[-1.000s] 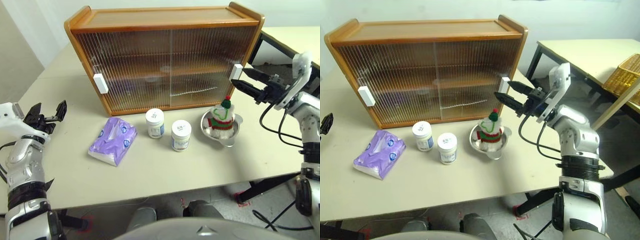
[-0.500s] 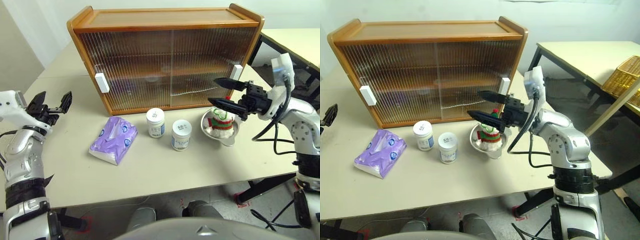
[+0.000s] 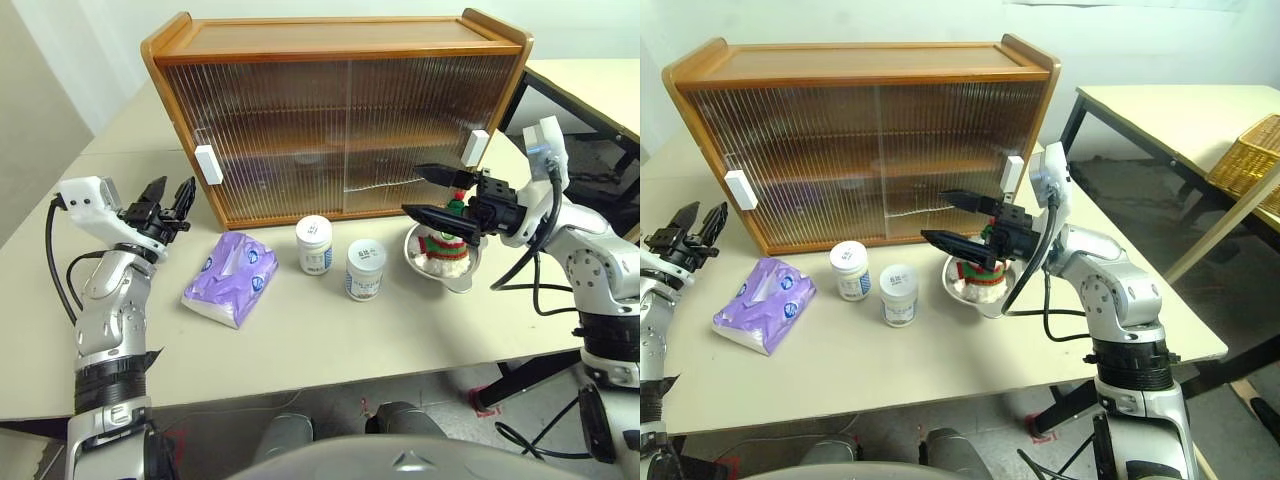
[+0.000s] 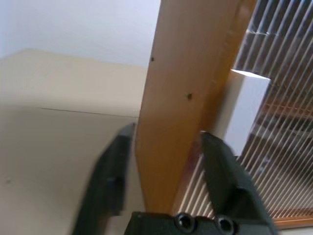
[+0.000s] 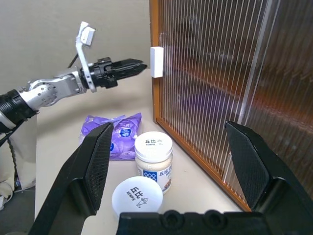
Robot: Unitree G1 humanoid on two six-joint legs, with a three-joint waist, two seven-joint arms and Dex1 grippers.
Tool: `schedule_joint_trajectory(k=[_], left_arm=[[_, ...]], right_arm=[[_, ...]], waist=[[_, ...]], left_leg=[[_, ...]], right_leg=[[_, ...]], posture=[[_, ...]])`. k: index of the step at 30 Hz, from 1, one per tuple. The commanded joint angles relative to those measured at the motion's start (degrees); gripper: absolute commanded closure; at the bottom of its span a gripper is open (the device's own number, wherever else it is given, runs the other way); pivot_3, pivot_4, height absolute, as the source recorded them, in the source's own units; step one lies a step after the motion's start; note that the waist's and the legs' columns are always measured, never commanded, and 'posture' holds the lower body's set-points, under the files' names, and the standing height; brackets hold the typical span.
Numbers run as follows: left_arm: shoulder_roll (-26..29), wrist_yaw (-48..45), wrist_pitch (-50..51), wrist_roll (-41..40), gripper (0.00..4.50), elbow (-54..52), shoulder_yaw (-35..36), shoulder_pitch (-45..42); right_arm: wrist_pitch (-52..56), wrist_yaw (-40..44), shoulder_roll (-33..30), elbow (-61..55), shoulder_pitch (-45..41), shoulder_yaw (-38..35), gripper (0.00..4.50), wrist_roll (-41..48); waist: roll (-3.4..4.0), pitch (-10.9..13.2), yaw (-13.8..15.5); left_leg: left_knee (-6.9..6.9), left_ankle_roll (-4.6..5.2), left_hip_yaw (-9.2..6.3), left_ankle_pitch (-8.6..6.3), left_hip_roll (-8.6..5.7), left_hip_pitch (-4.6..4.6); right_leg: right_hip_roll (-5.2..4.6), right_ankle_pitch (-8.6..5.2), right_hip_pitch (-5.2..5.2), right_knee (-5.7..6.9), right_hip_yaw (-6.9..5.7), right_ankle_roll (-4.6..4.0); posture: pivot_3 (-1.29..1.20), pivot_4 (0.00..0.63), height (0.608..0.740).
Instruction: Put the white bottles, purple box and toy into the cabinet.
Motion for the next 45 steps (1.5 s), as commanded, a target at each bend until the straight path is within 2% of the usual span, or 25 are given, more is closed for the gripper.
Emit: schedule_joint_trajectory(k=[1,3,5,25,37,45], left_arm=[[-0.7,0.6,-0.2,1.1,3.13,0.3,-1.2,-0.8],[-0.7,0.4,-0.5,1.0,3.94,1.1,-1.3,-1.2],[-0.5,0.0,-0.8,1.0,4.47,2.0,-1.3,-1.7],[-1.0,-3.4,-2.1,1.7,4.47,3.7,-4.0,-4.1],[-2.3,-3.9,-2.2,0.2,4.47,-1.1,-3.7,-3.3],[-1.7,-4.3,-1.9,0.6,4.47,1.6,-4.8,-5.6]], right_arm=[[0.7,-1.3,0.1,-1.5,-0.3,1.0,0.0,-0.1],[1.3,-1.6,-0.1,-1.8,-0.7,0.9,0.0,0.5],[1.9,-2.0,-0.1,-1.9,-1.1,0.7,0.0,0.8],[0.9,-2.0,0.5,-0.2,-0.8,0.7,0.0,-0.1],[-0.5,-0.7,0.3,1.2,-0.1,0.9,0.0,-0.8],[-1.1,-0.2,0.4,1.9,-0.2,0.9,0.0,-1.2]], waist=[[0.0,0.0,0.1],[0.0,0.0,0.1],[0.0,0.0,0.1],[-0.01,0.0,0.1],[-0.01,0.0,0.2],[-0.01,0.0,0.2]], left_leg=[[0.0,0.0,0.0,0.0,0.0,0.0],[0.01,0.0,0.0,0.0,0.0,0.0],[0.02,0.0,-0.01,0.0,0.0,-0.01],[0.15,-0.01,-0.02,-0.02,0.0,-0.09],[0.58,-0.27,-0.04,-0.28,0.01,-0.18],[0.58,-0.27,-0.04,-0.31,0.01,-0.18]], right_leg=[[0.0,0.0,0.0,0.0,0.0,0.01],[0.0,0.01,0.0,0.0,0.01,0.02],[0.0,0.01,0.0,0.0,0.02,0.02],[-0.01,0.04,-0.01,-0.01,0.06,0.05],[0.0,0.05,0.03,0.0,0.08,0.07],[0.0,0.05,0.02,-0.01,0.16,0.08]], posture=[[-0.02,0.0,0.74],[-0.02,0.0,0.74],[-0.02,0.0,0.74],[-0.04,0.0,0.74],[-0.03,0.0,0.74],[-0.04,0.0,0.74]])
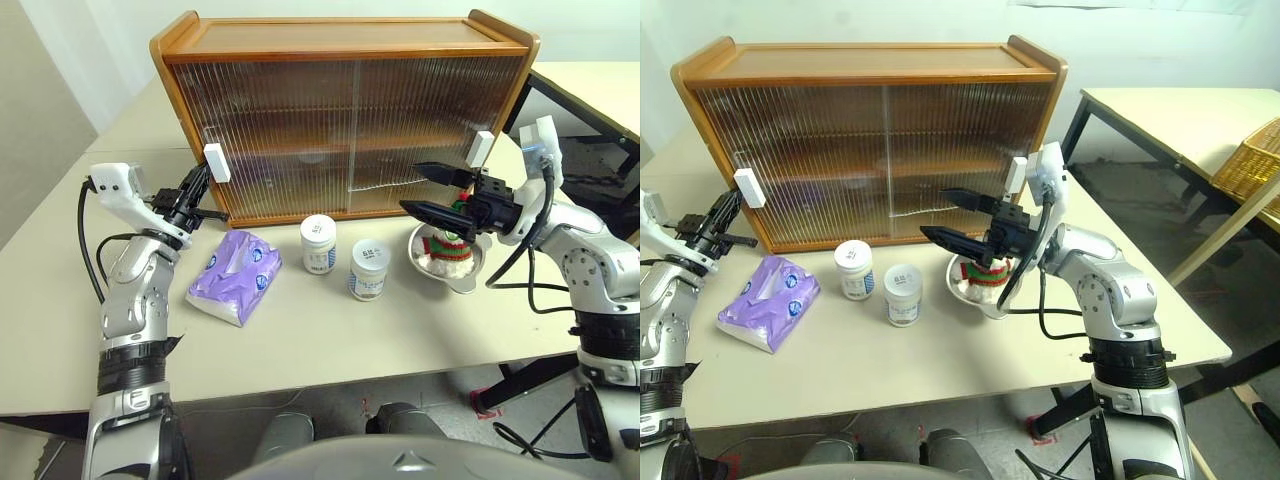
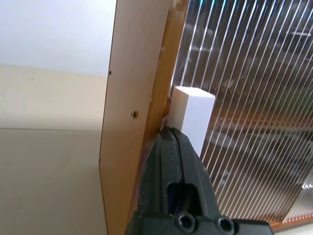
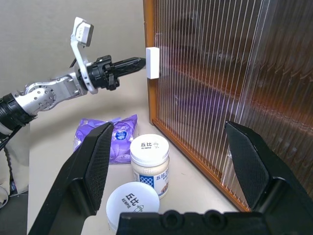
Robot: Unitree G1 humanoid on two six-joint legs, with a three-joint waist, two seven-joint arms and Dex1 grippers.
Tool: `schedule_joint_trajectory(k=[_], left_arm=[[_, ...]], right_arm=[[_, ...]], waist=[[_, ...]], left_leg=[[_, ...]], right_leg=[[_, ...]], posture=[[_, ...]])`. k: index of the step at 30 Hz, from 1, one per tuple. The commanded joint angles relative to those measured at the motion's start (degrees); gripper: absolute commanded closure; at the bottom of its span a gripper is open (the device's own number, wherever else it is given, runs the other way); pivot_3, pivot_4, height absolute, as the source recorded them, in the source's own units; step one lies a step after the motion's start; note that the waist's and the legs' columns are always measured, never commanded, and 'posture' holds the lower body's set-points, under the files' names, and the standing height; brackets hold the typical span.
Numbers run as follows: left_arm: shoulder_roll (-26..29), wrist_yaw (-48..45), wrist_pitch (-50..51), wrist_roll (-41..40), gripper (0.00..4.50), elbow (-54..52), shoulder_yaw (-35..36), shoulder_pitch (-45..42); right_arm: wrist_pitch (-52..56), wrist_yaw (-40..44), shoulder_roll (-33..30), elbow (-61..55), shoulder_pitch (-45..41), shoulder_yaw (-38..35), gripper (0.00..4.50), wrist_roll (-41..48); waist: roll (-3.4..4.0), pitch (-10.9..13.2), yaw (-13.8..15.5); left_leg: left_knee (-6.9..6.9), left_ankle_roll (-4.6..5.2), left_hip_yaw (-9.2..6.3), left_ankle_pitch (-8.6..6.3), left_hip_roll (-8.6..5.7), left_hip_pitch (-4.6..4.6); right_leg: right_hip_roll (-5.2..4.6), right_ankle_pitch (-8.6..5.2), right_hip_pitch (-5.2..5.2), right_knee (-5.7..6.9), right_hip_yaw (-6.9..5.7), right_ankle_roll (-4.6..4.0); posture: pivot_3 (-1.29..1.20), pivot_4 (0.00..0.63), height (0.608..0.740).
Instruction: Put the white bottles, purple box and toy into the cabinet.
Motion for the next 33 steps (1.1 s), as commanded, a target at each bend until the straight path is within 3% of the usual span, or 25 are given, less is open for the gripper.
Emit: schedule_joint_trajectory(k=[1,15,33], left_arm=[[0.3,-1.0,0.0,0.5,4.47,1.2,-1.1,-1.4],[1.5,-10.0,4.9,-1.1,4.47,5.1,-5.8,-7.8],[-1.1,-17.4,5.2,0.9,4.47,12.5,-12.3,-16.3]], right_arm=[[-0.8,0.4,-0.3,0.4,0.2,0.6,0.0,-0.7],[-1.6,0.3,0.1,0.7,0.3,0.7,0.0,-1.0],[-1.5,-0.1,0.1,0.0,0.4,0.3,0.0,-0.6]], waist=[[0.0,0.0,0.0],[-0.02,0.0,-0.1],[-0.01,0.0,-0.2]], left_leg=[[0.01,0.0,0.0,0.0,0.0,0.0],[0.02,0.0,-0.06,-0.02,0.03,-0.04],[0.11,0.05,-0.1,-0.06,0.04,-0.21]], right_leg=[[0.0,0.0,0.0,0.0,0.01,0.0],[-0.01,0.01,-0.01,-0.01,0.08,0.02],[-0.03,0.06,-0.05,-0.15,0.13,0.29]], posture=[[-0.04,0.0,0.74],[-0.05,0.0,0.74],[-0.07,0.0,0.74]])
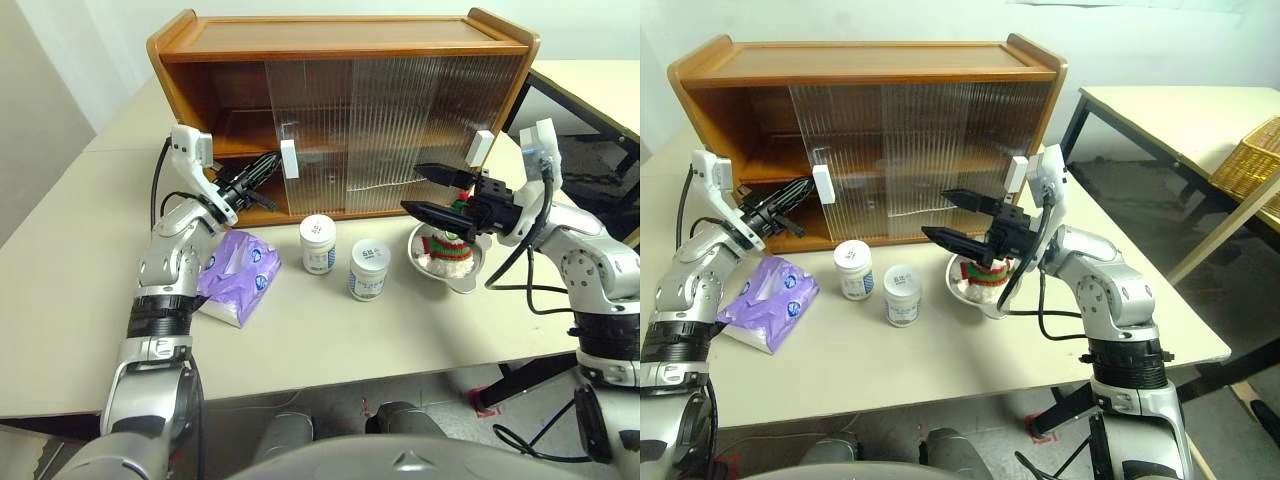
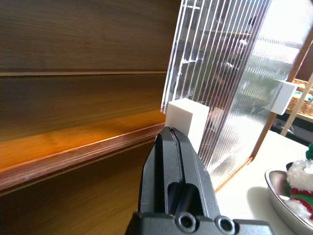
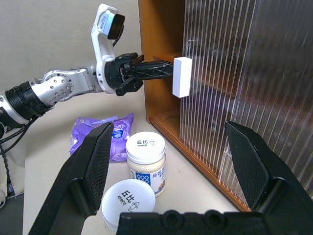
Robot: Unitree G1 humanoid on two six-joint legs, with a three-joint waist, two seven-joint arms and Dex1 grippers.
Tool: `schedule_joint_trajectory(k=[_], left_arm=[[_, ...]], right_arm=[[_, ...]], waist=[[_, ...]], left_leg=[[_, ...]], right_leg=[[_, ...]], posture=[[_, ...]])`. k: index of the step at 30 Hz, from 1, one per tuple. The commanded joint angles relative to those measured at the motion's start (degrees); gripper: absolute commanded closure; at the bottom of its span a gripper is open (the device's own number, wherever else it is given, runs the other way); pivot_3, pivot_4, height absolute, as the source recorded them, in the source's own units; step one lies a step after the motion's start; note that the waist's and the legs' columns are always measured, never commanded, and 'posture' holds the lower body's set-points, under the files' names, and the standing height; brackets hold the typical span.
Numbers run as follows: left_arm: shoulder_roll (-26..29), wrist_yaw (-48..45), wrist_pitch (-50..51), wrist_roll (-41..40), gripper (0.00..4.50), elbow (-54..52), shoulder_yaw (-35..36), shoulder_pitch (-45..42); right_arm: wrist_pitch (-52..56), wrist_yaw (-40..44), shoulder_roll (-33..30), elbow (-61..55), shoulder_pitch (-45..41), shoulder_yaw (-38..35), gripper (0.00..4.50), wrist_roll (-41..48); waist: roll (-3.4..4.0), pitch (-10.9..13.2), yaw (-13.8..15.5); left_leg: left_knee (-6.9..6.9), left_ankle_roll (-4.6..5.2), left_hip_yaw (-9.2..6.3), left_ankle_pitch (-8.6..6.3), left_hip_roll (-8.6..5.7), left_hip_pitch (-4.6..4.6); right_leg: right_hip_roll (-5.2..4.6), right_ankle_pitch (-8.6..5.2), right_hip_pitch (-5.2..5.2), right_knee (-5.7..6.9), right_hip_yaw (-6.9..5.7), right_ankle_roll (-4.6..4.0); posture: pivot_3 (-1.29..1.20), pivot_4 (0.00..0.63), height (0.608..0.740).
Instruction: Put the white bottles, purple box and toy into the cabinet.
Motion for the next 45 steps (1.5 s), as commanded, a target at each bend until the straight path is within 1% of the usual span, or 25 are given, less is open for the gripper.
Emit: schedule_joint_trajectory(k=[1,10,16,23,28,31,34,38,41,45], left_arm=[[-1.3,-1.7,-1.1,1.6,4.47,4.0,-2.1,-3.3],[-4.8,-4.5,-3.5,4.2,4.47,14.0,-4.8,-10.3],[-6.6,-6.4,-5.1,5.7,4.47,18.1,-5.8,-13.4],[-8.2,-7.8,-6.2,6.5,4.47,20.0,-6.8,-15.0],[-9.0,-7.7,-6.8,7.0,4.47,20.5,-7.0,-14.8],[-8.0,-4.8,-9.2,10.3,4.47,21.9,-7.5,-14.7],[-7.2,-1.8,-10.4,10.4,4.47,22.8,-5.1,-15.2],[-3.6,2.0,-12.5,10.4,4.47,23.7,-2.1,-14.5],[-1.6,2.7,-12.7,9.3,4.47,21.7,-0.6,-12.9],[-0.3,1.7,-10.1,6.8,4.47,16.4,0.8,-10.6]], right_arm=[[-0.4,-0.3,-0.1,-0.8,0.1,0.2,0.0,-0.1],[-0.3,-0.9,-0.3,-1.6,0.7,-0.2,0.0,0.1],[0.0,-1.7,-0.3,-2.3,1.1,-0.3,0.0,0.2],[0.1,-2.0,-0.4,-2.2,1.1,-0.3,0.0,0.2],[0.0,-1.9,-0.5,-2.0,0.7,-0.2,0.0,0.2],[0.0,-1.8,-0.4,-1.9,0.4,0.1,0.0,0.1],[0.1,-1.8,-0.3,-2.0,0.3,0.1,0.0,0.3],[0.1,-1.4,-0.4,-1.6,-0.3,0.3,0.0,0.2],[0.1,-1.1,-0.4,-1.1,-0.8,0.5,0.0,0.1],[0.2,-0.9,-0.2,-0.6,-1.6,0.8,0.0,-0.1]], waist=[[0.0,0.0,0.0],[0.02,0.0,-0.2],[0.02,0.0,-0.3],[0.04,0.0,-0.3],[0.04,0.0,-0.2],[0.04,0.0,-0.2],[0.04,0.0,-0.3],[0.06,0.0,-0.6],[0.11,0.0,-1.3],[0.14,0.1,-1.2]], left_leg=[[0.01,0.0,-0.01,0.0,0.0,-0.02],[0.09,0.06,-0.06,-0.04,0.0,-0.13],[0.09,0.09,-0.03,-0.05,0.0,-0.17],[0.15,0.18,-0.04,-0.06,0.01,-0.45],[0.29,0.33,-0.02,-0.15,-0.01,-0.57],[0.3,0.33,-0.02,-0.15,-0.01,-0.55],[0.3,0.36,0.0,-0.13,0.0,-0.54],[0.31,0.49,0.08,-0.04,0.0,-0.49],[0.29,0.64,0.15,0.12,0.0,-0.4],[0.23,0.66,0.14,0.31,-0.03,-0.33]], right_leg=[[-0.01,0.01,0.0,-0.03,0.01,0.02],[-0.06,0.04,0.0,-0.11,0.07,0.13],[-0.05,0.1,0.02,-0.26,0.0,0.36],[-0.06,0.34,0.0,-0.73,-0.05,0.71],[-0.11,0.45,-0.02,-0.78,0.0,0.9],[-0.1,0.46,-0.01,-0.78,-0.02,0.93],[-0.09,0.47,-0.01,-0.77,-0.06,0.92],[-0.07,0.5,0.0,-0.77,-0.09,0.85],[0.02,0.72,0.01,-0.76,-0.09,0.73],[0.03,0.81,0.03,-0.76,-0.12,0.67]], posture=[[-0.07,0.0,0.74],[-0.09,0.0,0.74],[-0.1,0.0,0.74],[-0.1,0.0,0.74],[-0.09,0.0,0.74],[-0.09,0.0,0.74],[-0.08,0.0,0.74],[-0.07,0.0,0.74],[-0.06,0.0,0.74],[-0.05,0.0,0.74]])
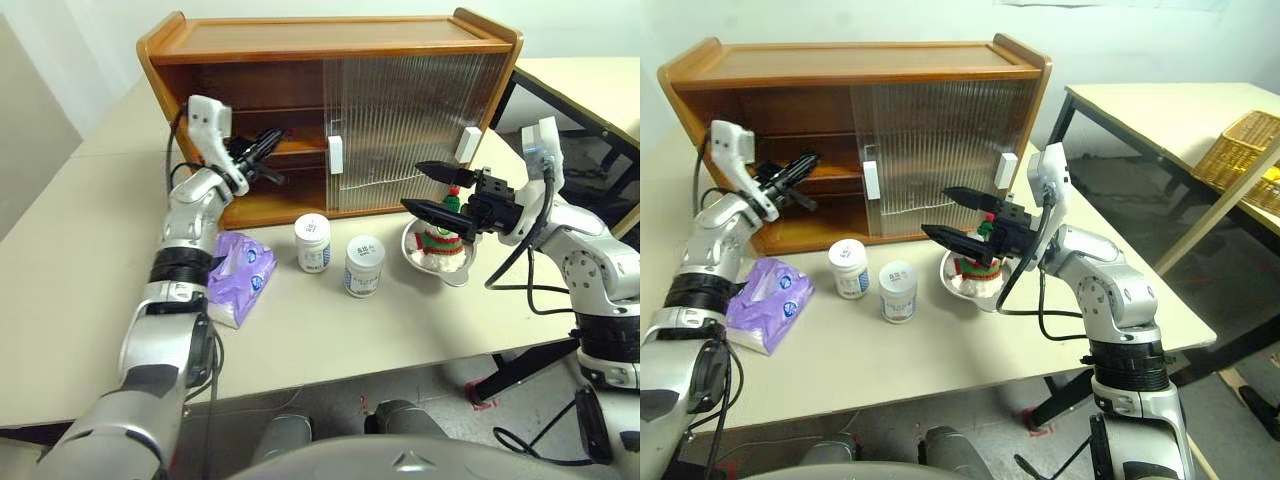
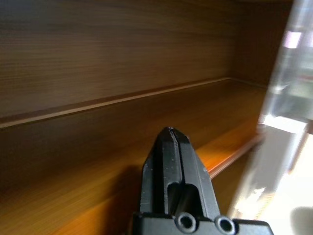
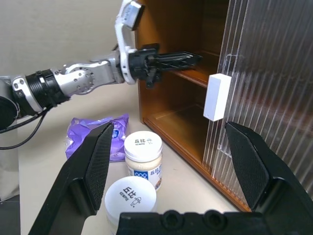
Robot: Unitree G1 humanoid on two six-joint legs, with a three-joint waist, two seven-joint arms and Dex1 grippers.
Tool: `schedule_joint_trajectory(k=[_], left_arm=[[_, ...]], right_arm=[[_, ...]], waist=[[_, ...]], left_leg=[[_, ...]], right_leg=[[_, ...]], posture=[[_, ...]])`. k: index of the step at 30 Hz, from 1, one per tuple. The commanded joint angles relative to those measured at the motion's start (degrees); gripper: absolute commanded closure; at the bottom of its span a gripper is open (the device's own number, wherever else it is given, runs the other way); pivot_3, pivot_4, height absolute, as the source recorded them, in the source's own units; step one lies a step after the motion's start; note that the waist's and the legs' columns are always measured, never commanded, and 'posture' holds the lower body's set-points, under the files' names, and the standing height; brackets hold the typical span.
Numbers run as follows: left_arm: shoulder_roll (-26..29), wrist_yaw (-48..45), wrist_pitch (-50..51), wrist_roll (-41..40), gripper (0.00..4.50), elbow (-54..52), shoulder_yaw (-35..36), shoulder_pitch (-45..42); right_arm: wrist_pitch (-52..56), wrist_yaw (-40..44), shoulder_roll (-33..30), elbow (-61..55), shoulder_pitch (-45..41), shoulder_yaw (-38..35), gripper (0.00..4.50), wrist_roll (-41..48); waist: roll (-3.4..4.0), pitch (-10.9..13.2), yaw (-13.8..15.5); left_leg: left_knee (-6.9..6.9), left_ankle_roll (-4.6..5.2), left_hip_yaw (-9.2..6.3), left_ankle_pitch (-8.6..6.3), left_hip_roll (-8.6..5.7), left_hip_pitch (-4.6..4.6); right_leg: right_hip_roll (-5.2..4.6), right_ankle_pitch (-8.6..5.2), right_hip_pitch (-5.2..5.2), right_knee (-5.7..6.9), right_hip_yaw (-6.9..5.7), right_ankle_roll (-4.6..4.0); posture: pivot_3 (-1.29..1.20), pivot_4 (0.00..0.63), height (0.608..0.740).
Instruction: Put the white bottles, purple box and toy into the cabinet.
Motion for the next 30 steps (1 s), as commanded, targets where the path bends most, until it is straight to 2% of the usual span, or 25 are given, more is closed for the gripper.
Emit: schedule_joint_trajectory(k=[1,7,10,16,21,30], left_arm=[[0.5,-1.2,3.0,-2.3,4.47,-5.9,1.0,2.6],[3.2,-4.2,10.8,-6.9,4.47,-20.7,1.2,9.8],[6.0,-6.1,16.0,-10.7,3.92,-31.1,2.3,17.1],[10.3,-7.2,19.3,-14.5,1.82,-43.1,5.7,28.0],[12.3,-8.3,18.6,-17.1,0.03,-47.2,11.4,38.0],[10.8,-11.5,14.5,-19.5,0.01,-53.7,18.2,56.4]], right_arm=[[0.2,0.4,-0.1,0.6,-1.8,1.0,0.0,-0.2],[0.4,0.8,0.2,1.3,-2.6,1.7,0.0,-0.1],[0.5,1.1,0.2,1.6,-2.8,2.0,0.0,0.0],[0.4,1.8,0.4,2.4,-2.9,2.4,0.0,0.0],[0.0,2.5,0.8,3.6,-3.4,2.9,0.0,-0.4],[0.7,3.0,1.4,4.4,-4.6,4.2,0.0,-0.4]], waist=[[0.0,0.0,0.3],[-0.01,0.0,0.9],[0.0,0.0,1.1],[0.0,0.0,1.4],[0.06,0.0,1.6],[0.14,-0.1,2.0]], left_leg=[[0.0,-0.03,-0.01,0.02,-0.01,-0.04],[-0.02,-0.14,0.0,-0.01,-0.02,-0.34],[-0.12,-0.18,0.02,-0.04,-0.01,-0.34],[-0.24,-0.24,0.01,-0.07,0.03,-0.33],[-0.25,-0.38,-0.07,-0.1,0.08,-0.26],[-0.37,-1.15,-0.89,-0.34,0.57,-0.36]], right_leg=[[-0.01,0.01,-0.01,0.0,0.0,-0.02],[-0.07,-0.02,-0.3,-0.02,0.02,-0.2],[-0.06,-0.08,-0.36,0.0,0.01,-0.34],[0.01,-0.16,-0.46,0.04,-0.02,-0.46],[-0.01,-0.11,-0.48,0.1,0.07,-0.6],[0.12,-0.08,-0.88,0.17,0.04,-1.49]], posture=[[-0.05,0.0,0.74],[-0.03,0.0,0.74],[-0.02,0.0,0.74],[0.0,0.0,0.74],[0.01,0.0,0.74],[0.05,0.0,0.74]])
